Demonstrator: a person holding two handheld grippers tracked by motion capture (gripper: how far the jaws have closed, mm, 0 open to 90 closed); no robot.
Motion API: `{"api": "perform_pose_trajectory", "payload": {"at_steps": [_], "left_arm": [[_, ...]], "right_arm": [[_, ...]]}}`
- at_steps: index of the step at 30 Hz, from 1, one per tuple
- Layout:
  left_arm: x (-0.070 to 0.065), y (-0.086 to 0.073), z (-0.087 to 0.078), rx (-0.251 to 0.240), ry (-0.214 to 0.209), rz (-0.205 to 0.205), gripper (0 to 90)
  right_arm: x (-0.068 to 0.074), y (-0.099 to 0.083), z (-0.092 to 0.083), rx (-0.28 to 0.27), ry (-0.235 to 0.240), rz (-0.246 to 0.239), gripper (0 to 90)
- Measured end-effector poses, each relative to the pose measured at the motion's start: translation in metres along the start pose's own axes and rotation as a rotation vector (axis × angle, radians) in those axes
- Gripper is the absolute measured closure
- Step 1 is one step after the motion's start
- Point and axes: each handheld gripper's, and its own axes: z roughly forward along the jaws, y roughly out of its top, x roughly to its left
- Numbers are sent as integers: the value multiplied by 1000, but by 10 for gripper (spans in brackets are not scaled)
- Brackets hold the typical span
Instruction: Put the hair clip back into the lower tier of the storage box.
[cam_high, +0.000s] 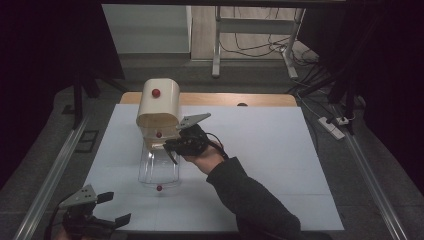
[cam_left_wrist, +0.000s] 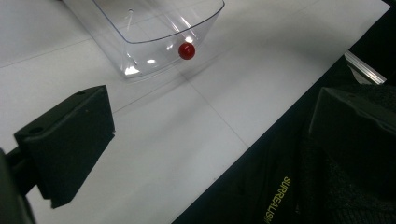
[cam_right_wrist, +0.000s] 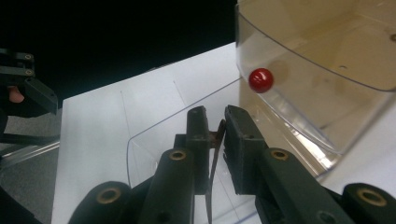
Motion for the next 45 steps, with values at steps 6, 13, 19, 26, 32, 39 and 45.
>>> {"api": "perform_pose_trajectory", "payload": {"at_steps": [6,13,19,26,32,39,45], "left_arm": [[0,0,0,0,-1,0,3],[0,0,0,0,-2,1,3],[0,0,0,1,-1,1,4],[0,0,0,2,-1,3,5],[0,0,0,3,-3,3,5],[0,0,0,7,-3,2,6],[0,0,1,8,-2,3,6]], "right_arm": [[4,-3,12,20,5,-17,793],[6,-15,24,46,8,-18,792],[7,-24,32,68,4,-33,791],[9,-32,39,97,0,-44,791],[11,-39,46,118,-6,-64,788],[14,-42,52,126,-14,-75,736],[16,-42,53,126,-23,-87,637]]}}
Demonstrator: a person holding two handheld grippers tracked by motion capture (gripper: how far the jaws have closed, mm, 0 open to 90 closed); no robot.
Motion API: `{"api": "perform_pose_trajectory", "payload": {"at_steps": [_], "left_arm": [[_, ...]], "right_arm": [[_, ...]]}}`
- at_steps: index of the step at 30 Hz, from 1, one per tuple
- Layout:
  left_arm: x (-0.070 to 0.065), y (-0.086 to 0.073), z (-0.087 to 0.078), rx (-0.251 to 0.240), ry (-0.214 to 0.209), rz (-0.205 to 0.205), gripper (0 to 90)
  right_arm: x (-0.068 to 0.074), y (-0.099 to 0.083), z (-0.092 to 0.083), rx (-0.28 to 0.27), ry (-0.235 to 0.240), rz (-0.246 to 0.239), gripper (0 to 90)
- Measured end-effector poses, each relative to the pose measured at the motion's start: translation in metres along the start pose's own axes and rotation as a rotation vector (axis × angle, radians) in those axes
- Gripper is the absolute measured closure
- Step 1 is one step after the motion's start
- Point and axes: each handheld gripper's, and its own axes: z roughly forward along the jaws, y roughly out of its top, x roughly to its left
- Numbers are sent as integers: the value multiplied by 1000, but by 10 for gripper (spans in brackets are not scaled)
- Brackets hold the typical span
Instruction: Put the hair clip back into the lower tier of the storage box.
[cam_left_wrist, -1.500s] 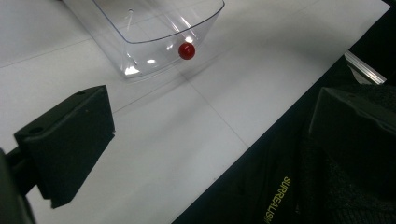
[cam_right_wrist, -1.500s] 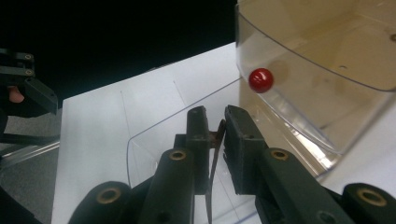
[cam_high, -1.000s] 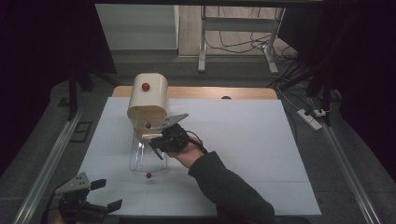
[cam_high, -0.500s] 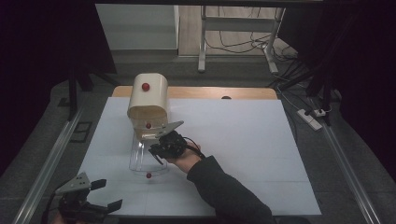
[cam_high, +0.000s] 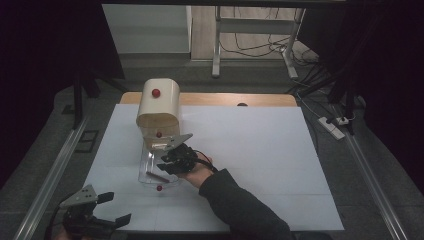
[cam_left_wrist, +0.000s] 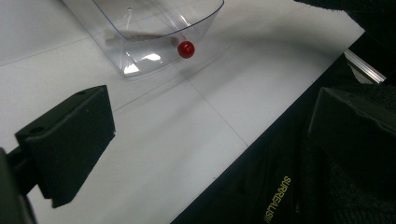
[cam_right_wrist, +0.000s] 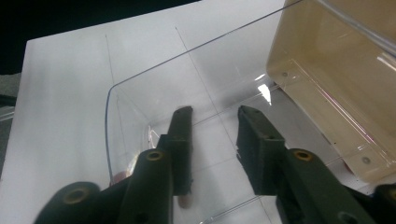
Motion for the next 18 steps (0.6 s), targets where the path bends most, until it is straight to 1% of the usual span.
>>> {"api": "perform_pose_trajectory", "payload": {"at_steps": [4,6,10,13,15,18], "left_arm": [[0,0,0,1,0,-1,6],[0,0,0,1,0,-1,6],[0,0,0,1,1,0,6],[0,0,0,1,1,-1,6],[0,0,0,1,0,-1,6],[0,0,0,1,0,-2,6]], "right_arm": [[2,2,-1,-5,2,9,567],[3,3,-3,-5,3,6,537],[4,4,-5,-8,5,25,483],[6,5,-6,9,18,11,459],[8,5,-7,4,10,2,436],[9,5,-11,-1,0,11,387]]}}
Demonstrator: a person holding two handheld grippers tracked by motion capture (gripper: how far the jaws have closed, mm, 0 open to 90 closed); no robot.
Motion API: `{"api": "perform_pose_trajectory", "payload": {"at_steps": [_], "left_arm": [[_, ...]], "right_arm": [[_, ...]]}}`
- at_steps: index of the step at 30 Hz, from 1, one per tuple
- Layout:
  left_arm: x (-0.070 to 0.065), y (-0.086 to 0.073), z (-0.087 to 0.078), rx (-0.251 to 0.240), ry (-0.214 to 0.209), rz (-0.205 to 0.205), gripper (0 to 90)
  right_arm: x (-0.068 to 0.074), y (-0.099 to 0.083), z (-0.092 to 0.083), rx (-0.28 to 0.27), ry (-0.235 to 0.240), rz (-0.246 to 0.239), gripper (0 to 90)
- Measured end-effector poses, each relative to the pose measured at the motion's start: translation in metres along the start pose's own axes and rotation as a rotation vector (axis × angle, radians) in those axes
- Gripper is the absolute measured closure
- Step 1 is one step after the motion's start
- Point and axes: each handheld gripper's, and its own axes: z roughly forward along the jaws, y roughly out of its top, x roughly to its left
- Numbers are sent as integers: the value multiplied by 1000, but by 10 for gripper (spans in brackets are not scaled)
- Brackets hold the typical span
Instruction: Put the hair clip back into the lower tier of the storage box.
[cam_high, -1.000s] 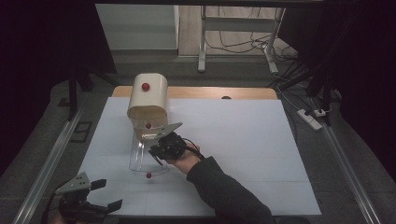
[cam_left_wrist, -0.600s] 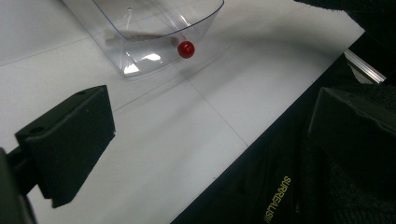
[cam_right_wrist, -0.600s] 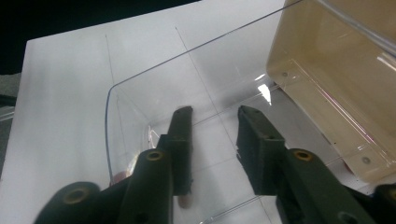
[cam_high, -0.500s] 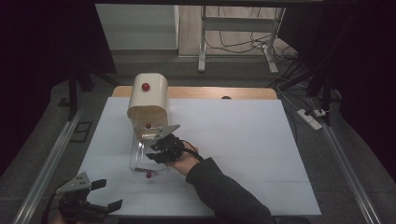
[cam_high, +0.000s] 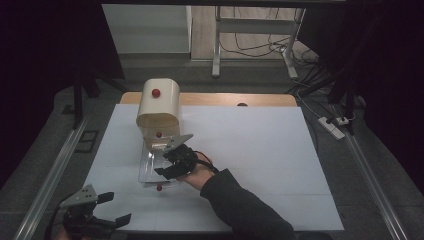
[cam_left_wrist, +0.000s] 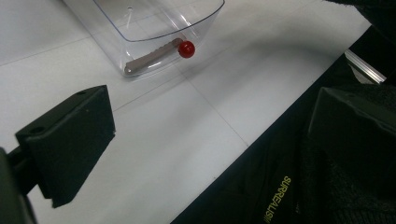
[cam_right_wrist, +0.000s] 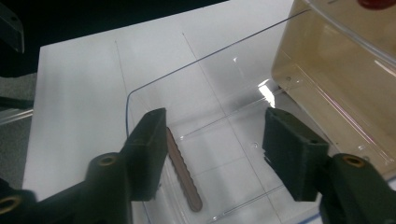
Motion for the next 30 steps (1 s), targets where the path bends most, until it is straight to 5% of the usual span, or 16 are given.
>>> {"api": "perform_pose_trajectory", "payload": {"at_steps": [18,30], "left_arm": [[0,0,0,2,0,-2,7],[0,0,0,-1,3,-9,5]], "right_arm": [[4,-4,-9,64,36,44,183],[3,-10,-18,47,-1,94,74]]}}
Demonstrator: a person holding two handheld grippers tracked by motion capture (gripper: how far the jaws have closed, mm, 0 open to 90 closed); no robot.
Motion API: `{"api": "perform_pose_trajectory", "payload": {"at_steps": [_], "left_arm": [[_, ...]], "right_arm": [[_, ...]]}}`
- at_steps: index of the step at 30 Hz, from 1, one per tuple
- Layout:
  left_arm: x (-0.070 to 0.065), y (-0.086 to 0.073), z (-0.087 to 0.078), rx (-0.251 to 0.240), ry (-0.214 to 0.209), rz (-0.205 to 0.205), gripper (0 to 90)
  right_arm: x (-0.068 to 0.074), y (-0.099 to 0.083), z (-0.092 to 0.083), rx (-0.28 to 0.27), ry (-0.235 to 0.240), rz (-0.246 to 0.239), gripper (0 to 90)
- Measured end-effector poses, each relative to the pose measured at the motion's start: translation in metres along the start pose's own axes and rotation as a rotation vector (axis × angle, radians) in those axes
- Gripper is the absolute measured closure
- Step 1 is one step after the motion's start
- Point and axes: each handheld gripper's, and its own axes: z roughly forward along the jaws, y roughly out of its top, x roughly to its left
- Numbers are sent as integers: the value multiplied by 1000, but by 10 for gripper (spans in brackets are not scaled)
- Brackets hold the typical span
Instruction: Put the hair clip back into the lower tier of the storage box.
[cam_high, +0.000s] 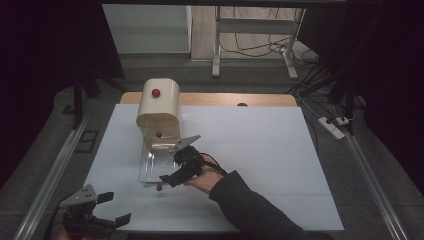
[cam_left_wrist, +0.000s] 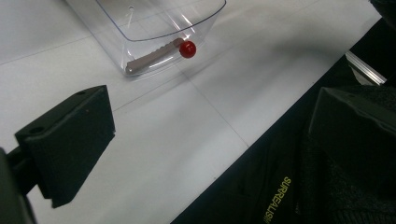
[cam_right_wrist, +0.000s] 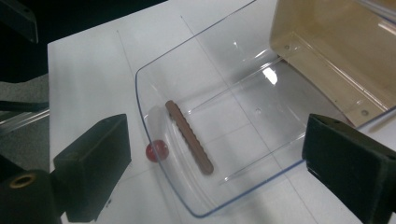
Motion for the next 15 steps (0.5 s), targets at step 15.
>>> {"api": "perform_pose_trajectory", "payload": {"at_steps": [15], "left_arm": [[0,0,0,-2,-1,-3,5]], "right_arm": [[-1,-12,-13,22,-31,-22,2]]}}
